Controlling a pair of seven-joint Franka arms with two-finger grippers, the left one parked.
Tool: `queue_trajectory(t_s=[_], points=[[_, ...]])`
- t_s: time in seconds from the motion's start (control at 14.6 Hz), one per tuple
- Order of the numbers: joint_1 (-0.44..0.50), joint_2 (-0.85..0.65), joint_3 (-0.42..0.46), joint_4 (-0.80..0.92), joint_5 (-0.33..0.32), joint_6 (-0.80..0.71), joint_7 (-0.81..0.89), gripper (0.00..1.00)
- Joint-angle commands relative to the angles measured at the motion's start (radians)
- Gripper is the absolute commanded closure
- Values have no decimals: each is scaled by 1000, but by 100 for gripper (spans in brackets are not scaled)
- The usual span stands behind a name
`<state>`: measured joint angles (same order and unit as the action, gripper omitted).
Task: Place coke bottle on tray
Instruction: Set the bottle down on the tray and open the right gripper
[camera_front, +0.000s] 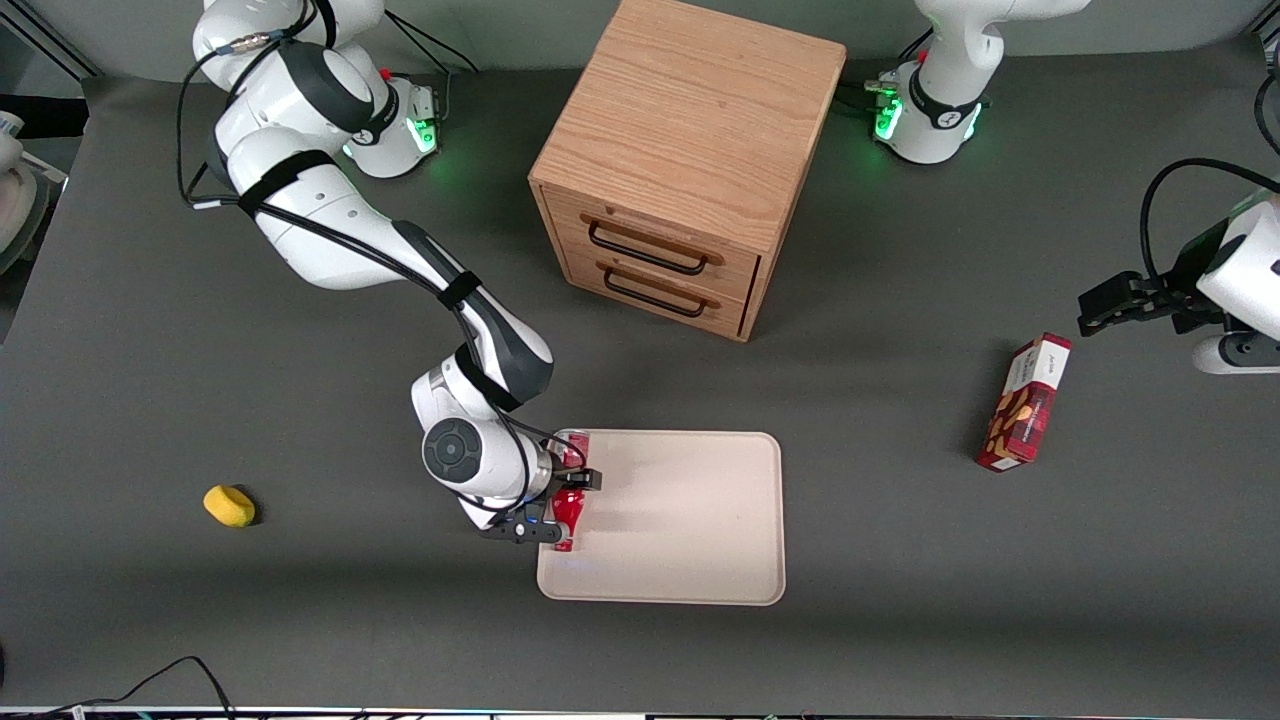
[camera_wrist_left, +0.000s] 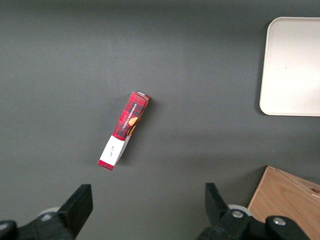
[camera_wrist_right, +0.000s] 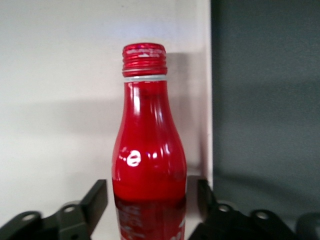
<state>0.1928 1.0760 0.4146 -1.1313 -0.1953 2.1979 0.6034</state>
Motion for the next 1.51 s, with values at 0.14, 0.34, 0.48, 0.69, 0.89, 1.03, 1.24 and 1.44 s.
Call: queue_trajectory(t_s=[0.14, 0.34, 0.48, 0.69, 0.89, 1.03, 1.24, 1.44], points=[[5, 13, 3, 30, -21, -1, -5, 0], [5, 13, 3, 30, -24, -1, -5, 0], [5, 12, 3, 30, -29, -1, -5, 0], [5, 6, 3, 30, -27, -3, -4, 0], [4, -51, 16, 30, -26, -18, -5, 0], [1, -117, 18, 30, -24, -81, -8, 0], [-13, -244, 19, 28, -21, -245, -13, 0], [-44, -387, 21, 28, -18, -442, -17, 0]])
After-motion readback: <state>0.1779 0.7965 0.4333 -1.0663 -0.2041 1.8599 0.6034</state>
